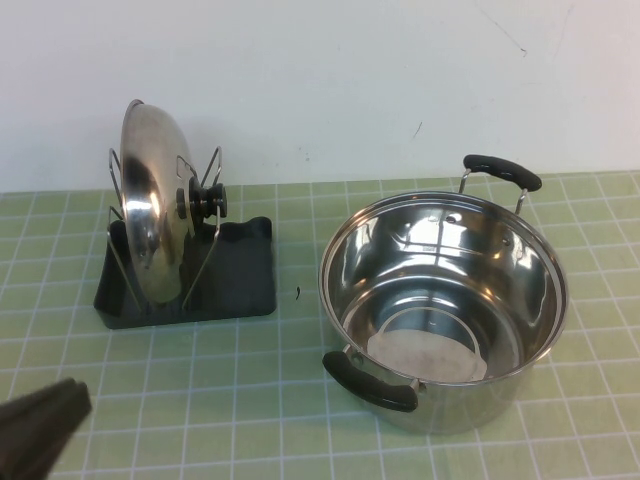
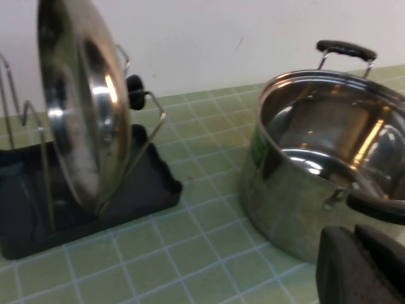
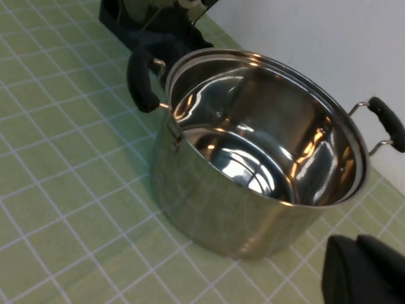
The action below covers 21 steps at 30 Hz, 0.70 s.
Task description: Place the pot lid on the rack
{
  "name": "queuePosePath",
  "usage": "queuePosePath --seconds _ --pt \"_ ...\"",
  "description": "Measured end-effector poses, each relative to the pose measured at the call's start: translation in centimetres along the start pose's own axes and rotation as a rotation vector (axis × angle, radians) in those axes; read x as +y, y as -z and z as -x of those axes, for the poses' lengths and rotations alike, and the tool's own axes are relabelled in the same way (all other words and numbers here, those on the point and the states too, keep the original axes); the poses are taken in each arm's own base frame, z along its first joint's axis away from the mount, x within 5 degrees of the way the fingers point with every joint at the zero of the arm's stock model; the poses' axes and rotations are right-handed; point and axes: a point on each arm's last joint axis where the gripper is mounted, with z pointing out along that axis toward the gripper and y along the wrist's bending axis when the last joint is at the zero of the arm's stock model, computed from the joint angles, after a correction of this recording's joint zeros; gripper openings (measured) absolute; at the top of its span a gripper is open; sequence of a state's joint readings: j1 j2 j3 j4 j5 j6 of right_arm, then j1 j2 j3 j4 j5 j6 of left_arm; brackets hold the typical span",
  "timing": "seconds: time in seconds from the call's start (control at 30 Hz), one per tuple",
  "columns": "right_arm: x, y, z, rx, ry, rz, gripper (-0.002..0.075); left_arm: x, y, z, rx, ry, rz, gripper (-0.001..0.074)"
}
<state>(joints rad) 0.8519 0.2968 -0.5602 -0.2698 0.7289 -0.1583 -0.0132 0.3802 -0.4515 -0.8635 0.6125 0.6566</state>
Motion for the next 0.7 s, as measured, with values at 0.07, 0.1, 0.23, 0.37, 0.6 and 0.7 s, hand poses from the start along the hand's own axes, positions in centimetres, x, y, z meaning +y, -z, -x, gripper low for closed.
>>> queuePosePath --seconds 0.07,0.1,0.23,0.37,0.6,0.7 --pt "0.8 -1.0 -1.4 -0.025 0.0 0.008 -0.0001 -0.3 0.1 -1.0 -0.029 0.002 -0.037 -0.0001" --pt "1.1 -1.3 -1.6 -0.045 0.002 0.008 -0.0001 -0.4 0.1 -1.5 -0.044 0.0 -0.055 -0.0001" --pt "1.7 -2.2 -2.5 -0.069 0.008 0.014 -0.0001 -0.4 -0.2 -2.8 -0.058 -0.03 -0.08 -0.0001" --pt "1.7 -2.2 -2.7 -0.064 0.006 0.016 -0.0001 -0.3 -0.2 -2.9 -0.07 -0.038 -0.082 -0.0001" --pt "1.8 -2.2 -2.8 -0.044 0.006 0.018 -0.0001 -0.4 -0.2 -3.0 -0.068 -0.046 -0.092 -0.0001" --pt "1.8 -2.3 -3.0 -0.038 0.007 0.02 -0.0001 -0.4 -0.2 -3.0 -0.067 -0.048 -0.094 -0.0001"
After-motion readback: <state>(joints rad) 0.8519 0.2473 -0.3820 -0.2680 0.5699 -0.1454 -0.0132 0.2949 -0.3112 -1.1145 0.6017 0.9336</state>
